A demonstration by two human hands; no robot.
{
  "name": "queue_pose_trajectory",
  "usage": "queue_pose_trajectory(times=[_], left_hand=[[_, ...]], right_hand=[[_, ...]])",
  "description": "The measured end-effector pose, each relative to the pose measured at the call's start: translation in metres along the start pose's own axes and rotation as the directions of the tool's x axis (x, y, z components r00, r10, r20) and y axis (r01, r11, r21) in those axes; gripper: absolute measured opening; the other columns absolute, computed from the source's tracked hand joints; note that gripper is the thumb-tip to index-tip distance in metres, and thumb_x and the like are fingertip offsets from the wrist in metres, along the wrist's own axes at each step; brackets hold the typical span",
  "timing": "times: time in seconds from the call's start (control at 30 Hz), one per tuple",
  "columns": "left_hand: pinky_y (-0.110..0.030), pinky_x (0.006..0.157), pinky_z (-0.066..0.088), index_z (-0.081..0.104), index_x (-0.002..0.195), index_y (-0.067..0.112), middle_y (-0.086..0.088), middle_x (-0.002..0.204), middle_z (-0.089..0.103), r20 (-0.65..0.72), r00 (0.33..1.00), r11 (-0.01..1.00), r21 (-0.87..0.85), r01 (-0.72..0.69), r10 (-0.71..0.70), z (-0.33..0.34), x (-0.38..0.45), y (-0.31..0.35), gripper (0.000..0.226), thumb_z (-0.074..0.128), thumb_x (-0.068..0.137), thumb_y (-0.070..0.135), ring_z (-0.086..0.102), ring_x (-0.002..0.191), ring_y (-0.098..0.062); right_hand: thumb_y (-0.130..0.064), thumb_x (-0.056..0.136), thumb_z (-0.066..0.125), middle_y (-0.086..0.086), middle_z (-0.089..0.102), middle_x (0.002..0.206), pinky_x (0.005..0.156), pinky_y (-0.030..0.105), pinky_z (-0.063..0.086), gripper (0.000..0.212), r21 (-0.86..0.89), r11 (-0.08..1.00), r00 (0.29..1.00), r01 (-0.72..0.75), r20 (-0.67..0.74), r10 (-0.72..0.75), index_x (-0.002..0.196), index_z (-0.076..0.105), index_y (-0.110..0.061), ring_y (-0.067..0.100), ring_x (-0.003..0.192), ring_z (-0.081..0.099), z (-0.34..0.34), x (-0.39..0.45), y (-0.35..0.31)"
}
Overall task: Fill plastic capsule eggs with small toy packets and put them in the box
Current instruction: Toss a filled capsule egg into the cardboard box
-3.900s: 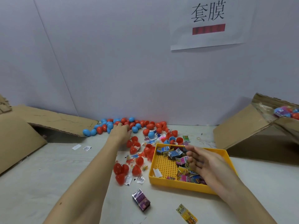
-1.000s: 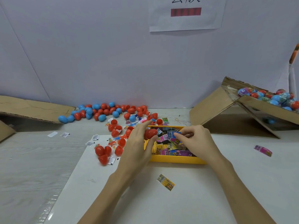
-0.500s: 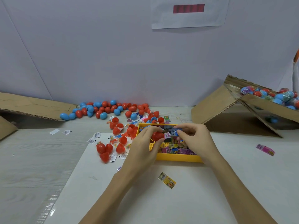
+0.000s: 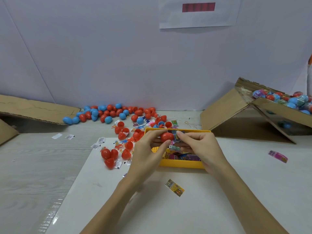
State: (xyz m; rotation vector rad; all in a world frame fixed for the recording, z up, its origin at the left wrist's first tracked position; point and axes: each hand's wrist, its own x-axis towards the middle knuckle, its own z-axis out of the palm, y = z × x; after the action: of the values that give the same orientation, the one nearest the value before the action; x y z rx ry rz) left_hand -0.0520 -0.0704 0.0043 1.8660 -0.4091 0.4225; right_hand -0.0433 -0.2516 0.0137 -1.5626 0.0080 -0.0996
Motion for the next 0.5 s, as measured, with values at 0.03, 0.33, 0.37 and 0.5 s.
queue_pose_trajectory(times=[0.03,0.33,0.37,0.5], left_hand=[[-0.024,0.089,0.058,0.068,0.129,0.018,0.007,0.116,0.072,-0.001,1.0,1.0,-0.012,0.015,-0.015,-0.0003,0.0002,0.0002,0.037,0.074,0.093,0.019,0.069,0.103,-0.006],[-0.03,0.094,0.058,0.067,0.124,0.016,0.007,0.116,0.074,-0.003,0.998,0.988,-0.139,0.067,-0.068,-0.0021,0.0007,0.0018,0.031,0.073,0.093,0.018,0.071,0.107,-0.008],[-0.029,0.095,0.058,0.067,0.125,0.016,0.007,0.116,0.074,-0.008,0.998,0.988,-0.143,0.066,-0.068,-0.0015,0.0004,0.0017,0.032,0.073,0.093,0.018,0.07,0.107,-0.007],[-0.03,0.093,0.059,0.069,0.123,0.017,0.008,0.114,0.074,-0.049,0.996,0.985,-0.155,0.071,-0.08,0.0006,0.0009,0.0006,0.031,0.073,0.093,0.022,0.071,0.105,-0.008]], right_hand=[[-0.032,0.09,0.078,0.001,0.081,0.089,0.071,0.026,0.063,0.021,-0.014,1.0,1.0,0.001,-0.006,-0.001,0.099,0.083,-0.014,0.015,0.087,0.079,0.0001,0.0,0.0001],[-0.026,0.087,0.079,-0.004,0.081,0.091,0.069,0.017,0.058,0.015,-0.013,0.998,0.998,0.054,0.033,-0.054,0.101,0.081,-0.022,0.011,0.089,0.077,0.0018,-0.0001,-0.0011],[-0.026,0.087,0.079,-0.005,0.081,0.092,0.07,0.017,0.058,0.017,-0.008,0.998,0.997,0.064,0.039,-0.063,0.103,0.08,-0.022,0.01,0.09,0.077,0.0016,-0.0002,-0.0014],[-0.023,0.088,0.08,-0.014,0.079,0.098,0.075,0.018,0.06,0.023,-0.087,0.99,0.993,0.109,0.051,-0.105,0.11,0.078,-0.028,0.005,0.096,0.075,0.0015,0.0004,-0.0018]])
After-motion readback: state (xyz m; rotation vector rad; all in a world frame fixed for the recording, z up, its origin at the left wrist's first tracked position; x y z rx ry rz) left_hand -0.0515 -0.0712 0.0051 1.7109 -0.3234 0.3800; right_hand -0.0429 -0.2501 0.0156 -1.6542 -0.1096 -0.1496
